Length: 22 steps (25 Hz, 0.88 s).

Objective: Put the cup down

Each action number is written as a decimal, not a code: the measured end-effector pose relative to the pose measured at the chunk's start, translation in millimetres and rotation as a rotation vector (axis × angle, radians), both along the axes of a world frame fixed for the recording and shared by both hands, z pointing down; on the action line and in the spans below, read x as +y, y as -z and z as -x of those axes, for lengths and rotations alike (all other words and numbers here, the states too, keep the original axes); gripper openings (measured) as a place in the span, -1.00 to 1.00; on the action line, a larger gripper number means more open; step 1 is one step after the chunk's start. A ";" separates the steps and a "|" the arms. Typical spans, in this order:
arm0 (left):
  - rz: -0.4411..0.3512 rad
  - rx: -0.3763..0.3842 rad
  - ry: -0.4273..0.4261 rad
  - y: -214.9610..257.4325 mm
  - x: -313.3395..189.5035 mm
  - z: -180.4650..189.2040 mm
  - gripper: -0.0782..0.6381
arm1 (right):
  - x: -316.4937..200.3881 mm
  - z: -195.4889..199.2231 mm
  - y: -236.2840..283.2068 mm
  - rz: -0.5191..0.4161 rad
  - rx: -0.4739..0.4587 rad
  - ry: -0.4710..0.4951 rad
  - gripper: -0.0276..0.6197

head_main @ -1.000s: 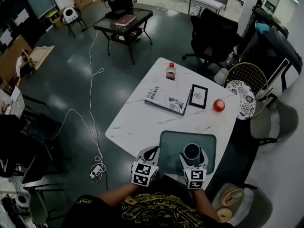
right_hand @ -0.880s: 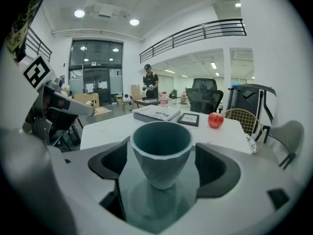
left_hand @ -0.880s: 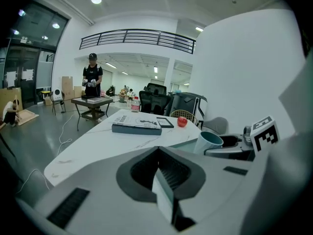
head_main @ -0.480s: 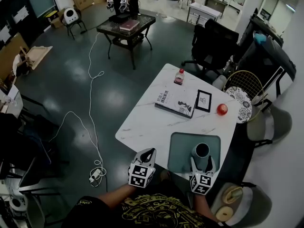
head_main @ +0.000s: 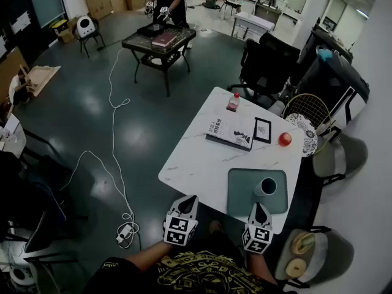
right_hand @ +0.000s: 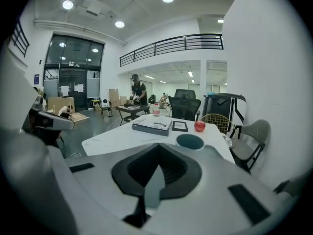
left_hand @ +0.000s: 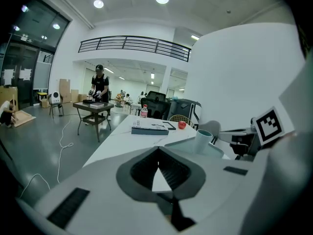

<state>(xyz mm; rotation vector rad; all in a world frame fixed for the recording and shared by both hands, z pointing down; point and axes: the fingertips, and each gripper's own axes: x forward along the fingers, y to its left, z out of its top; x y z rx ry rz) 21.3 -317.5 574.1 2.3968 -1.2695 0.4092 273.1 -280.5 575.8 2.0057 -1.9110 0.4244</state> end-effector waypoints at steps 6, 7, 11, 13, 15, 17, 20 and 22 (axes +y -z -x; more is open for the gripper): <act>0.024 0.029 -0.047 -9.5 38.6 23.6 -0.76 | 49.3 42.4 1.0 0.028 -0.011 0.004 -0.90; 0.027 0.033 -0.056 -11.5 44.2 25.8 -0.76 | 55.7 48.4 2.0 0.028 -0.013 0.008 -0.90; 0.028 0.053 -0.089 -8.2 62.3 24.0 -0.76 | 75.5 62.2 4.4 0.042 -0.005 0.031 -0.90; 0.010 0.057 -0.103 -3.0 68.1 21.4 -0.76 | 80.0 68.9 6.3 0.042 0.004 0.052 -0.90; -0.006 0.057 -0.118 1.4 73.6 18.8 -0.76 | 83.2 75.8 9.5 0.036 0.011 0.074 -0.90; -0.010 0.055 -0.136 3.5 82.7 14.5 -0.76 | 90.8 80.2 11.6 0.030 0.006 0.089 -0.90; -0.003 0.047 -0.162 3.6 101.5 3.0 -0.76 | 111.2 75.8 13.1 0.027 -0.007 0.085 -0.90; 0.001 0.041 -0.175 4.1 115.3 -8.7 -0.76 | 127.8 64.8 18.1 0.026 -0.008 0.060 -0.90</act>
